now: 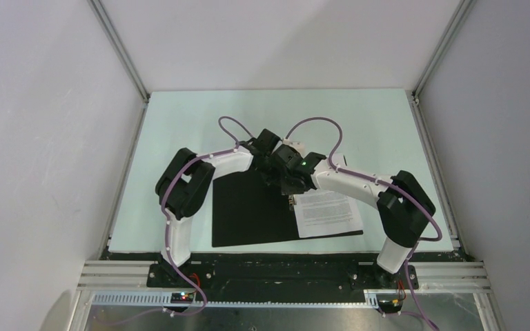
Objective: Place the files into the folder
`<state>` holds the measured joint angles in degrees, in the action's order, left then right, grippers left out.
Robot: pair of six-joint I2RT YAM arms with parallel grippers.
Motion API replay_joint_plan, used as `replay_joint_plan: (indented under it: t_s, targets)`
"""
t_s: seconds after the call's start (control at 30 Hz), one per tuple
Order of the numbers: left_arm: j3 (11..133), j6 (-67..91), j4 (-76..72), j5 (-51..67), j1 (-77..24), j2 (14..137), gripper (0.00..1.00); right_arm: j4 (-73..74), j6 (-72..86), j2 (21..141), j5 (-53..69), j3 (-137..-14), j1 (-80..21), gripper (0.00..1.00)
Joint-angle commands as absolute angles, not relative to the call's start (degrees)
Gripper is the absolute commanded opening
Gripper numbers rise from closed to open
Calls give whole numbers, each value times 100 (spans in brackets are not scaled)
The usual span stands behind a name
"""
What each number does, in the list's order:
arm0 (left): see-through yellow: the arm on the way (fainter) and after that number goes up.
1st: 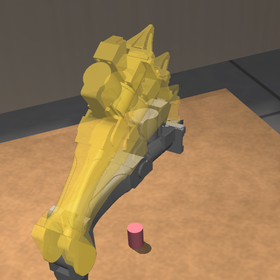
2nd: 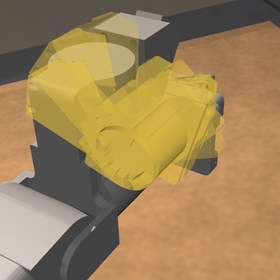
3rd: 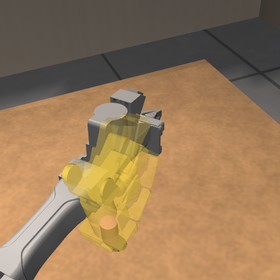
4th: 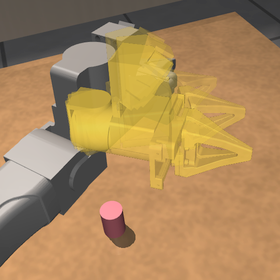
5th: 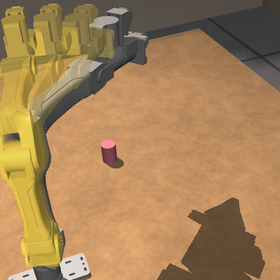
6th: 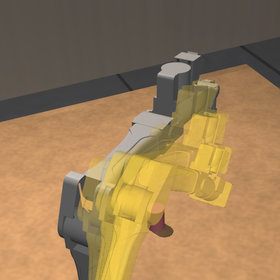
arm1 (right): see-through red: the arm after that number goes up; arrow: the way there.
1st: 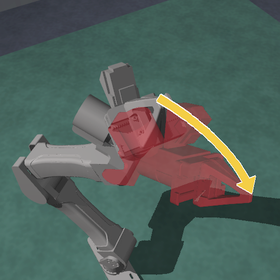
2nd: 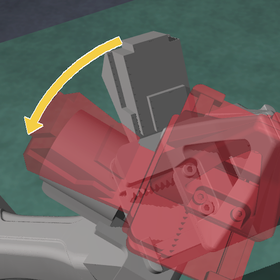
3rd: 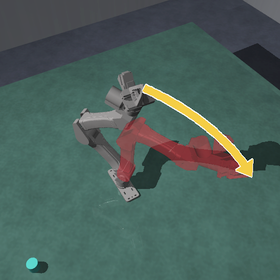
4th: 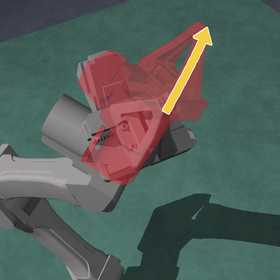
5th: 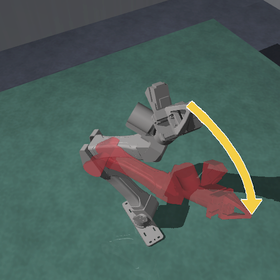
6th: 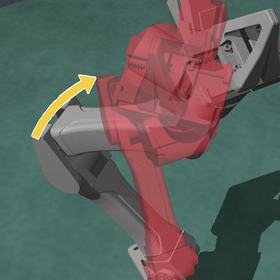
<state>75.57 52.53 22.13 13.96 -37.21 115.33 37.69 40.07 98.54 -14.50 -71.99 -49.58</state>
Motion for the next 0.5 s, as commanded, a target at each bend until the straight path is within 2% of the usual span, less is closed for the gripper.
replay_joint_plan:
  t_s: [0.0, 0.27, 0.47]
  targets:
    - [7538, 5297, 2258, 1317, -3700, 11722, 32, 3886, 3972, 9936, -1784, -7462, -4993, 25]
    - [7527, 5325, 2256, 1334, -3674, 11765, 32, 3902, 3973, 9916, -1739, -7462, -4978, 25]
    - [7526, 5316, 2254, 1346, -3652, 11792, 32, 3832, 3982, 9782, -1708, -7473, -5019, 30]
